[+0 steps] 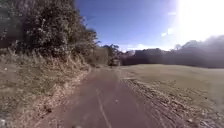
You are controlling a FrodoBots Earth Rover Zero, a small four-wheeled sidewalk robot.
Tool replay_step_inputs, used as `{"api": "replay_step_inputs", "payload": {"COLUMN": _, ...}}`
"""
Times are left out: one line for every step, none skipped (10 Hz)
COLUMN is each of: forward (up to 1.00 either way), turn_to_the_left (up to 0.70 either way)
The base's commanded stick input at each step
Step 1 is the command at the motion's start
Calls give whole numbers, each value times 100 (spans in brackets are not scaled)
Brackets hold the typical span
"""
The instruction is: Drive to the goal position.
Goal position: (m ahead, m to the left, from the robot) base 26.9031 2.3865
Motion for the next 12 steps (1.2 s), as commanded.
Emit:
{"api": "replay_step_inputs", "payload": {"forward": 60, "turn_to_the_left": -7}}
{"api": "replay_step_inputs", "payload": {"forward": 60, "turn_to_the_left": -2}}
{"api": "replay_step_inputs", "payload": {"forward": 60, "turn_to_the_left": 0}}
{"api": "replay_step_inputs", "payload": {"forward": 60, "turn_to_the_left": 0}}
{"api": "replay_step_inputs", "payload": {"forward": 60, "turn_to_the_left": 0}}
{"api": "replay_step_inputs", "payload": {"forward": 60, "turn_to_the_left": 0}}
{"api": "replay_step_inputs", "payload": {"forward": 60, "turn_to_the_left": 0}}
{"api": "replay_step_inputs", "payload": {"forward": 60, "turn_to_the_left": 0}}
{"api": "replay_step_inputs", "payload": {"forward": 60, "turn_to_the_left": 0}}
{"api": "replay_step_inputs", "payload": {"forward": 60, "turn_to_the_left": 0}}
{"api": "replay_step_inputs", "payload": {"forward": 60, "turn_to_the_left": 0}}
{"api": "replay_step_inputs", "payload": {"forward": 60, "turn_to_the_left": 0}}
